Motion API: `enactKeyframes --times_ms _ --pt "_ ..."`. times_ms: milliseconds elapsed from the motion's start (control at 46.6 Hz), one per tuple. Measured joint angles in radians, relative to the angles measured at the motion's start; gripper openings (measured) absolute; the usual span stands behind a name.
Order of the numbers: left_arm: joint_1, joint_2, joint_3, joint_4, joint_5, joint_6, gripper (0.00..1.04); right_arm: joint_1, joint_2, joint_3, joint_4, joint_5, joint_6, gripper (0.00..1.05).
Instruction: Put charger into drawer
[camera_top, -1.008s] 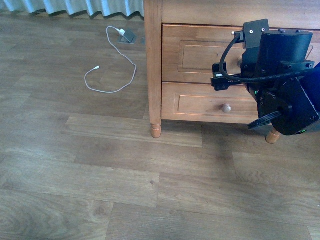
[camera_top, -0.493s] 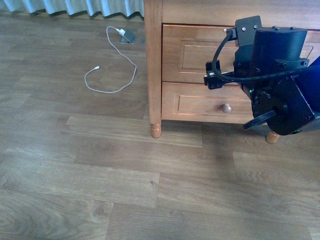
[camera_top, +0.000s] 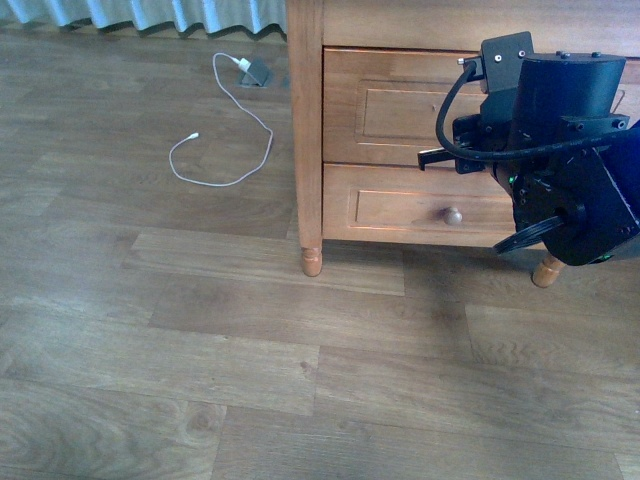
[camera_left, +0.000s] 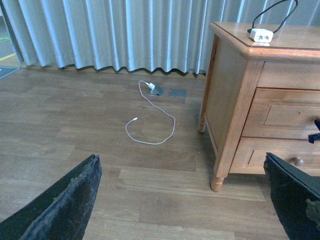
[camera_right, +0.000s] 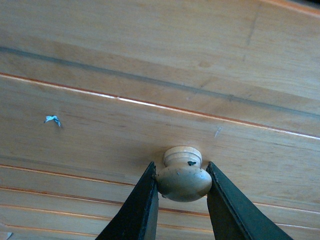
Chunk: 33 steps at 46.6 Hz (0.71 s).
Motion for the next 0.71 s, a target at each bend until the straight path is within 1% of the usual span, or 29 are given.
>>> enactKeyframes --times_ms 150,300,557,707 --pt "0.000 0.000 0.000 0.000 0.000 0.000 0.99 -0.004 -0.018 -0.041 0.018 -0.022 0.008 0.23" --pt "0.000 0.000 0.000 0.000 0.000 0.000 0.99 0.001 -0.084 -0.186 0.079 -0.039 0.032 0.23" --pt "0.000 0.000 0.000 0.000 0.000 0.000 0.99 0.000 -0.231 -0.518 0.217 -0.103 0.088 0.23" --pt "0.000 0.000 0.000 0.000 0.000 0.000 0.99 -0.008 -0.319 -0.740 0.317 -0.156 0.111 0.23"
